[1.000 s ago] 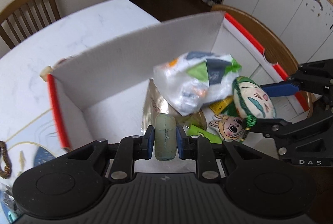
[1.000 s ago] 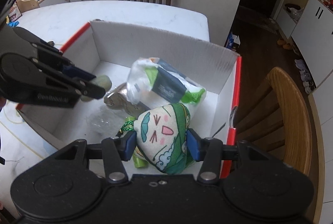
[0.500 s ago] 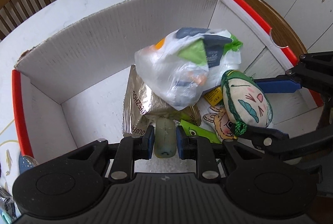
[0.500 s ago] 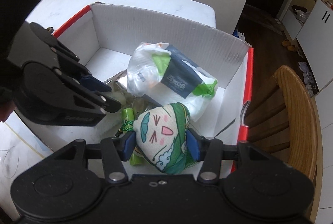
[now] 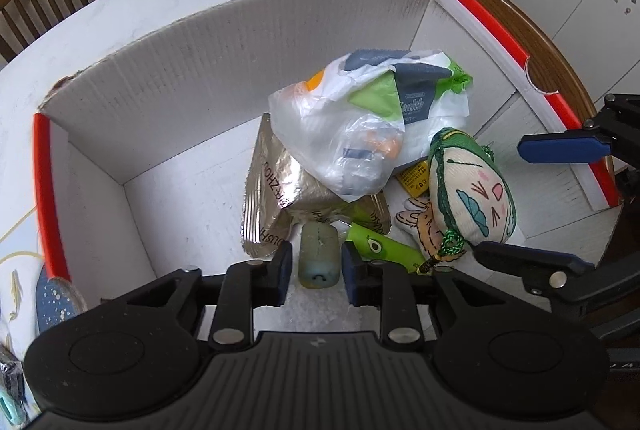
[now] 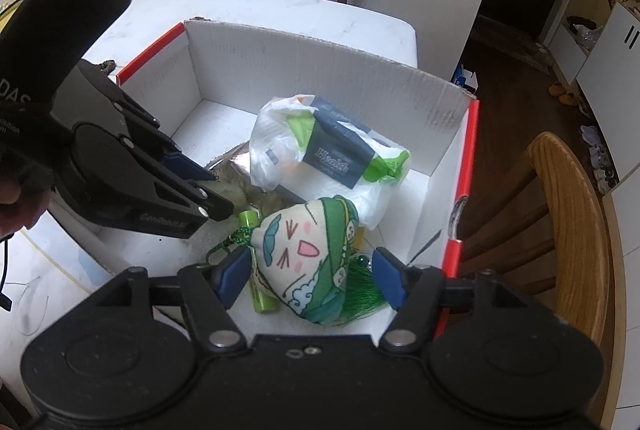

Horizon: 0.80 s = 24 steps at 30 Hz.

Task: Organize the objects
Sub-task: 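Open both grippers to release the soap bar and plush doll in the box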

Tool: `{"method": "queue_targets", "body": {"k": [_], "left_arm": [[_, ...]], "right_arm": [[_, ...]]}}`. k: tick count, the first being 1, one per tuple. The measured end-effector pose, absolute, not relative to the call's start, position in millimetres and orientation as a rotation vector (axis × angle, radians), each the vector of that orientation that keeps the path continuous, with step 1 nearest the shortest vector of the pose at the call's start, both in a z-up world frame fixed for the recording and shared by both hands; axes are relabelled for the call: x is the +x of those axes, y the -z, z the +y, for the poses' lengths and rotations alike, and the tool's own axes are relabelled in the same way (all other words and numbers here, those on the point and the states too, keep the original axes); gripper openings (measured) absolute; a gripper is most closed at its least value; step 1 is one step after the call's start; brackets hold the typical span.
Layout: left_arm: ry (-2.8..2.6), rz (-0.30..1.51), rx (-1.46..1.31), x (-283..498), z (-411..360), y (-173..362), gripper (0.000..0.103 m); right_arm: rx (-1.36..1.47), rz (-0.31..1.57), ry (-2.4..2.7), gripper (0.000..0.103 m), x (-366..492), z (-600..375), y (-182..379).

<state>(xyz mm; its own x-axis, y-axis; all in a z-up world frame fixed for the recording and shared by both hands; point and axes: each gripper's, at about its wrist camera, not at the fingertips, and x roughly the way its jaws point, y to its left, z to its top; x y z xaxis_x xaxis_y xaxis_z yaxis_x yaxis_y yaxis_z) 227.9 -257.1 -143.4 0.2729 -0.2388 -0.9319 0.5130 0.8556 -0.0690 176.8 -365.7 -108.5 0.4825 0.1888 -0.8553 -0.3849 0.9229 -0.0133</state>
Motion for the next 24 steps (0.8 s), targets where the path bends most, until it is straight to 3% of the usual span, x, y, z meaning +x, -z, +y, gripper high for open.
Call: {"method": "queue_targets", "body": {"k": [2,4,6,24], "left_arm": [[0.508,1.18,0.255,226,-253,140,0.034],[0.498,1.154,0.248,222,-248,134,0.056],[0.498,1.122,0.233,218,-242,127,0.066],[0.529,0.969,0.145,186,-201,65,0.07]], "right_arm": [[-0.211,1.004,-0.354,0.067,174,-368,106],[-0.206,0.997,-0.359,0.068,171,-368,102],[-0.201,0.989,-0.362,0.071,168,-369,97],[-0.124,0.904,-0.374,0.086,139,-358,53]]}}
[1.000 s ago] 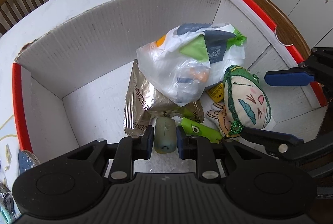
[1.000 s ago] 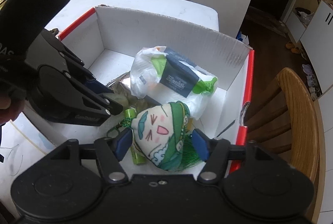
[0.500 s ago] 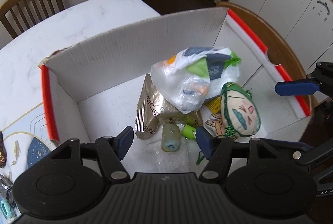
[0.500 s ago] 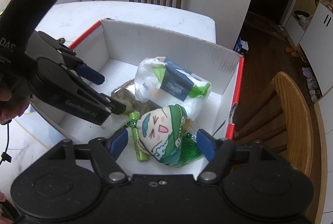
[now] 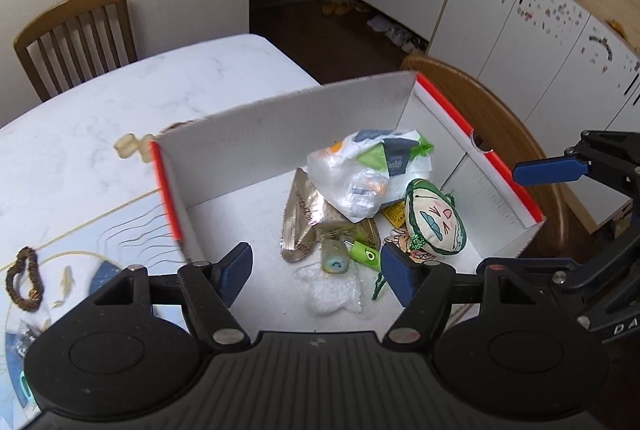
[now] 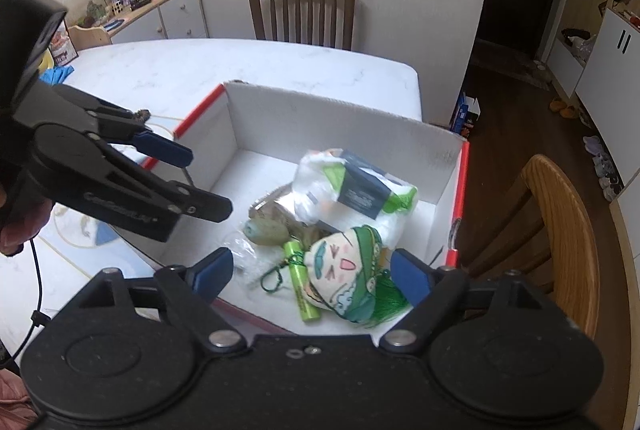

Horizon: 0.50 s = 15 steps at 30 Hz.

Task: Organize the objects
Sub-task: 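Open both grippers to release the soap bar and plush doll in the box, then move both grippers back over the remaining items on the mat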

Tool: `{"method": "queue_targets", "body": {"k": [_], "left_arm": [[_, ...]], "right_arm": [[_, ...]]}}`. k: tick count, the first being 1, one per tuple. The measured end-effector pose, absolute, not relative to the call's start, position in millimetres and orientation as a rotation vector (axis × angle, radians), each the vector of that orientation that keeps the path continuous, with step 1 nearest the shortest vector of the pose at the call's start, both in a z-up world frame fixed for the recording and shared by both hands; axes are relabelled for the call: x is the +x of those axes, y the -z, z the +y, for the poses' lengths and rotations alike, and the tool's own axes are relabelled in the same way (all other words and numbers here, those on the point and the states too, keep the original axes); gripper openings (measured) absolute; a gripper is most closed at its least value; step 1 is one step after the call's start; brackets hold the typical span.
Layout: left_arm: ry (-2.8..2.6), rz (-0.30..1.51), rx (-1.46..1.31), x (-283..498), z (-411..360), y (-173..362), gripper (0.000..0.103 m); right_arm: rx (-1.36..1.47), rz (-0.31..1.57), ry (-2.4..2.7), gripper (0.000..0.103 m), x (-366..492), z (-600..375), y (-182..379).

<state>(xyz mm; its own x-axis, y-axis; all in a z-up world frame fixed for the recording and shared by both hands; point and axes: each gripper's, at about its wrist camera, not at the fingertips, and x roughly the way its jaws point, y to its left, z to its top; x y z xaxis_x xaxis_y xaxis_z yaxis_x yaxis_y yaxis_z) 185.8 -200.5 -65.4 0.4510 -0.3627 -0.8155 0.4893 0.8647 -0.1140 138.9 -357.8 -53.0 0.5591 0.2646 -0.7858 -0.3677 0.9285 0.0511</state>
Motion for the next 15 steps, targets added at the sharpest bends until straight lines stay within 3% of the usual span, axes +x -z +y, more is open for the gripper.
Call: {"method": "queue_targets", "body": {"k": [6,10,15], "left_arm": [[0.526,0.924,0.102,172,-165,45,0.07],[0.51,0.894,0.09,164,-139,34,0.078],[0.486,0.859,0.078,156,-105,22,0.078]], "right_arm": [[-0.085,0.879,-0.372,0.09,128,-343,40],[-0.06,0.867,-0.374,0.093,123,-326,32],[-0.038,0.845,-0.392,0.093,115,-298,23]]}}
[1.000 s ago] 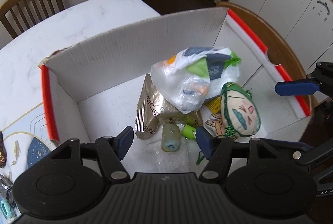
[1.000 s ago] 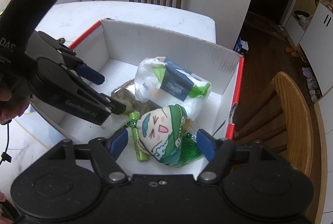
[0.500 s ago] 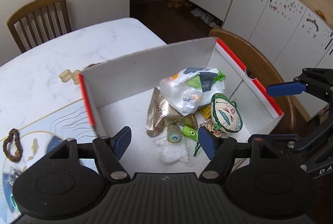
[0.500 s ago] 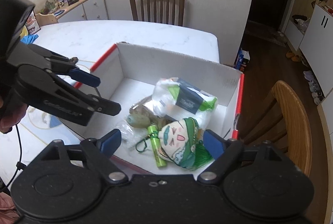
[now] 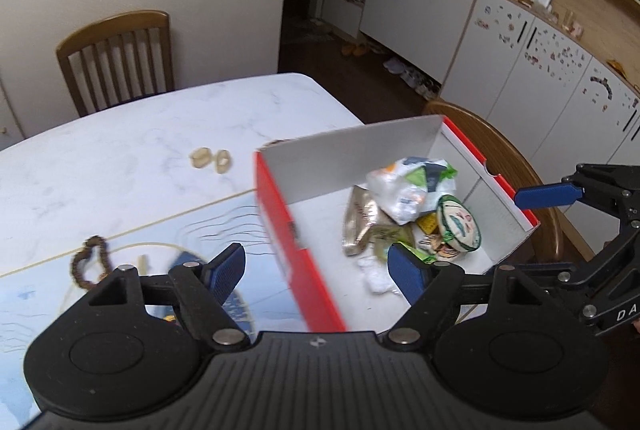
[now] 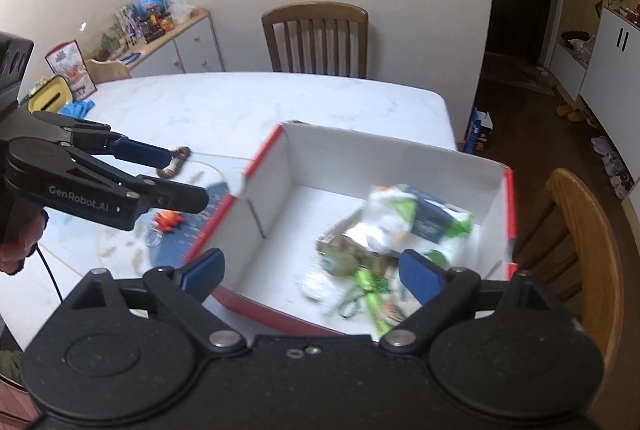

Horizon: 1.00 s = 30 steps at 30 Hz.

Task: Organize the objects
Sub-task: 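Move both grippers back over the remaining items on the mat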

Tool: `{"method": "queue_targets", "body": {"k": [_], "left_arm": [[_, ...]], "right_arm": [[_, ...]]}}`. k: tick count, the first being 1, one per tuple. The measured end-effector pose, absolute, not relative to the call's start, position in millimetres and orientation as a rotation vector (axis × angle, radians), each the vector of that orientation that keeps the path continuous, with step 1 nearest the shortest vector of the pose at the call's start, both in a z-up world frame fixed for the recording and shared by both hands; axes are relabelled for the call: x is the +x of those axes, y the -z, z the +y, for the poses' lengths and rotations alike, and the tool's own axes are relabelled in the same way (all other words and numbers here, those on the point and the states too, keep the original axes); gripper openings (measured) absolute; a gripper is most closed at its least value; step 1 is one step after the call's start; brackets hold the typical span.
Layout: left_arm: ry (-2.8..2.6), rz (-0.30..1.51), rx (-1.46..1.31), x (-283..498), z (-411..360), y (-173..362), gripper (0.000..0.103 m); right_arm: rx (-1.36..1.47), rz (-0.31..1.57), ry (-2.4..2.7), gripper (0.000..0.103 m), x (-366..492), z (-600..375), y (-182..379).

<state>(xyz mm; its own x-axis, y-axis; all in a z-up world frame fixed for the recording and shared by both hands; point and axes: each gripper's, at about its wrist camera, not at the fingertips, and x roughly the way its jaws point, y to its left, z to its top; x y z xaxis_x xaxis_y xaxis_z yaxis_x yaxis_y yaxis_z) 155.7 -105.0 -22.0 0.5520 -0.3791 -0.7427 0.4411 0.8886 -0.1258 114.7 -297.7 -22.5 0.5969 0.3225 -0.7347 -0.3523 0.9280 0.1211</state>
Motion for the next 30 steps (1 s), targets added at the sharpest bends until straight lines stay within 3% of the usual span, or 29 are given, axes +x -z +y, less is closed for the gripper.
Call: {"method": "queue_targets", "body": {"k": [4,20,23,30], "left_arm": [[0.464,0.831,0.079,149,-78,16,0.085],[0.397,0.826,0.03,142,45,34,0.086],[0.375,0.831,0.015,145,70,41,0.093],[0.341,0.84,-0.006,152,115,65,0.093]], "right_arm": [[-0.034,0.833,-0.4,0.093,111,-272,16],[-0.084,0.826,-0.446,0.093,108,-164,11],[-0.099,0.834,-0.447,0.093,110,-146,15],[-0.101,0.863,-0.445,0.093,122,-114,30]]}}
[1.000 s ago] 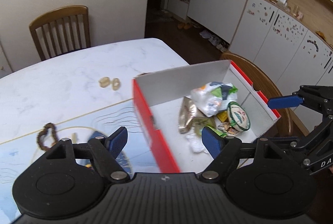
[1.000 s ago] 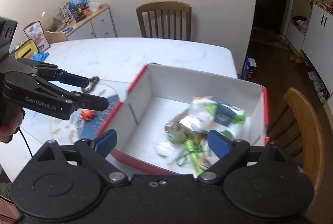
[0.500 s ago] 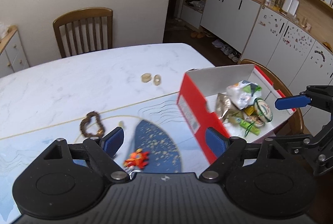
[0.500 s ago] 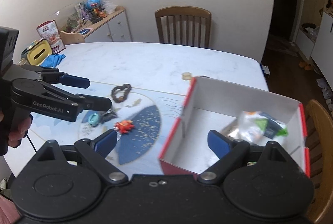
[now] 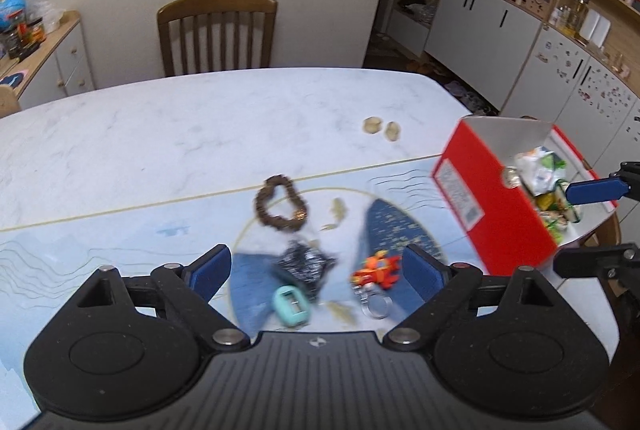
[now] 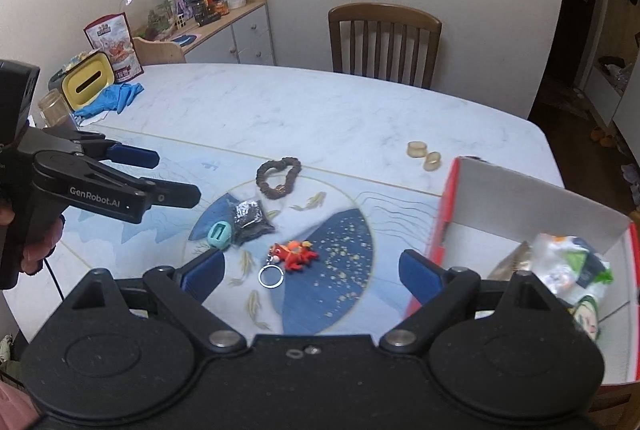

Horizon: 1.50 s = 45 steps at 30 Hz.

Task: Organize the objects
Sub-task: 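Move both grippers back over the remaining items on the mat, then grasp the black bead bag with the left gripper while the right grasps the red horse keychain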

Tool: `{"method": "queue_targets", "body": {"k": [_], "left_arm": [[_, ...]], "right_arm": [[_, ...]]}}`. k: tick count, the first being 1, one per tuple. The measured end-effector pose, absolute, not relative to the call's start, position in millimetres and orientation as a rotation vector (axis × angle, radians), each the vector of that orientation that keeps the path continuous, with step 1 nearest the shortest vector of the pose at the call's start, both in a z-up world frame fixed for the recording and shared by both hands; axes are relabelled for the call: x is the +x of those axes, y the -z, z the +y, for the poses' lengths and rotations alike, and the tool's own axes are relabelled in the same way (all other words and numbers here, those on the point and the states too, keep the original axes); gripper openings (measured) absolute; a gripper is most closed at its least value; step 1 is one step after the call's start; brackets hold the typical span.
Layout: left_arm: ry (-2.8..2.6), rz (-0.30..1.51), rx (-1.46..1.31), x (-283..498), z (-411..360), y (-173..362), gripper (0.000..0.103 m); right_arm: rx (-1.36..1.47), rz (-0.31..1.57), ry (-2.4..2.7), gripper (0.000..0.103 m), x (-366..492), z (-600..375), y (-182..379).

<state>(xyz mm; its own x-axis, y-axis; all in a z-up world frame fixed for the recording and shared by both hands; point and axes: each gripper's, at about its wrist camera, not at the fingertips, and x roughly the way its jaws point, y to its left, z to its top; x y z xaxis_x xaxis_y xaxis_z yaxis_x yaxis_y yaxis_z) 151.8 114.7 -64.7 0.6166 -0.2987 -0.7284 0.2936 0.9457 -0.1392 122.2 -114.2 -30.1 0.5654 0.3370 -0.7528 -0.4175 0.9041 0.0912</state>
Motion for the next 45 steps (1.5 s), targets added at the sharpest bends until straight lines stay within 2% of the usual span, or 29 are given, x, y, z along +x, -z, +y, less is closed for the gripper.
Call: {"method": "queue_targets", "body": {"k": [10,21,45], "left_arm": [[0.312,0.866,-0.014,164,146,111,0.093],[0.363,0.838,0.101,177,128,147,0.093],[0.449,0.87,0.127,221,103,182,0.093]], "right_arm": [[-0.104,0.935,-0.404,0.093,153,-84,62],[-0.172,1.026,-0.344,0.091,183,-64,111],[-0.253,1.07,-0.4,0.07,220,-43,166]]}}
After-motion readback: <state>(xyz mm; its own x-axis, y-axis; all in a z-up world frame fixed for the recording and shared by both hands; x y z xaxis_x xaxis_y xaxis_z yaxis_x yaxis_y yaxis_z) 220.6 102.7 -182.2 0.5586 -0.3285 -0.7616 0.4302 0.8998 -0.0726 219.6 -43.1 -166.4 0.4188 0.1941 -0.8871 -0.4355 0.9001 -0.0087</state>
